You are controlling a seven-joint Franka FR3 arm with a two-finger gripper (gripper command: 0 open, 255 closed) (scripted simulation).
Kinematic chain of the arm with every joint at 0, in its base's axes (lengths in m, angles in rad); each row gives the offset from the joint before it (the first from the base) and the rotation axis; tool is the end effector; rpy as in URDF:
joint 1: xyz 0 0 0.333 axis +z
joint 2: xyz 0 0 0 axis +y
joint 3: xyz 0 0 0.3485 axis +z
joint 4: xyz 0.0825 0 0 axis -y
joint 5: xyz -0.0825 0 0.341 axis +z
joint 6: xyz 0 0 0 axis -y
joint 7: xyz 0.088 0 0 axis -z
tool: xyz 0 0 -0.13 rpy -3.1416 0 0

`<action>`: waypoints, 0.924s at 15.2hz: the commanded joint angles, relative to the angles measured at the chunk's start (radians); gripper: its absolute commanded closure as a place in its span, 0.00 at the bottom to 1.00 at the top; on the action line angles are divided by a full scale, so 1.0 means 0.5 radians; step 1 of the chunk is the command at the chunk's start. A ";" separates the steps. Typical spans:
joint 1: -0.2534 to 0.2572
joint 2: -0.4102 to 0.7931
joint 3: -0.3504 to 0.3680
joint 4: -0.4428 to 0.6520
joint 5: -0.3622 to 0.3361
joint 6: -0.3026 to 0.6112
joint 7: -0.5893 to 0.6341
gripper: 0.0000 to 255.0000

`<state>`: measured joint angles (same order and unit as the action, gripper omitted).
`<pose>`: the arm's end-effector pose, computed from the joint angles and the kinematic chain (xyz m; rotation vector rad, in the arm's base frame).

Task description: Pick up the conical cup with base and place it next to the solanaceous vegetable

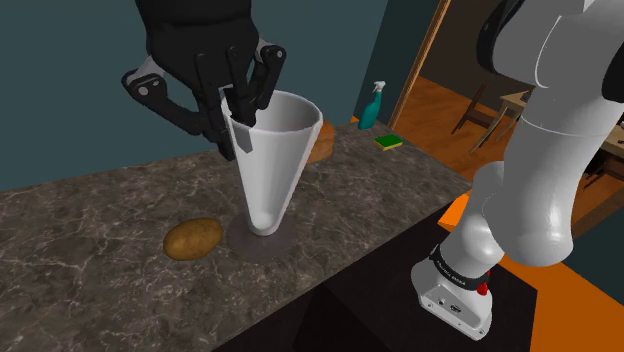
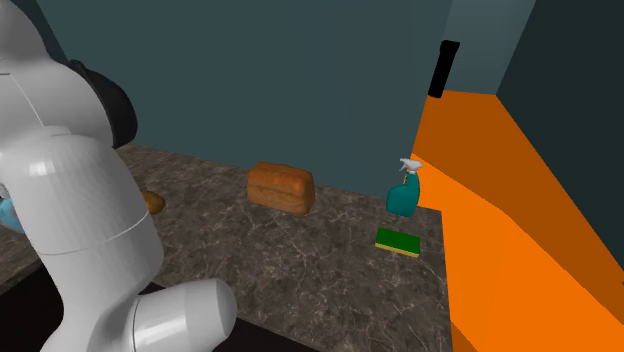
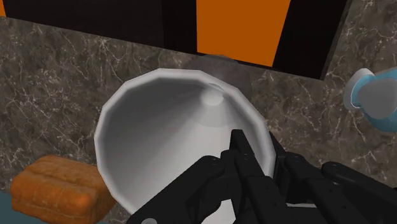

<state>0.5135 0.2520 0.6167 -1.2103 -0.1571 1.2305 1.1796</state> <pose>0.2991 0.4534 0.6418 2.9615 -0.1324 -0.1039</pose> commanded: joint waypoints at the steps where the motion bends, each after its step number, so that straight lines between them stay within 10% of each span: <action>1: -0.027 -0.042 -0.003 -0.110 0.024 0.076 -0.010 1.00; 14: -0.105 -0.174 -0.021 -0.625 0.097 0.482 -0.042 1.00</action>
<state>0.4616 0.1683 0.6061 -1.5064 -0.1103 1.4567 1.1576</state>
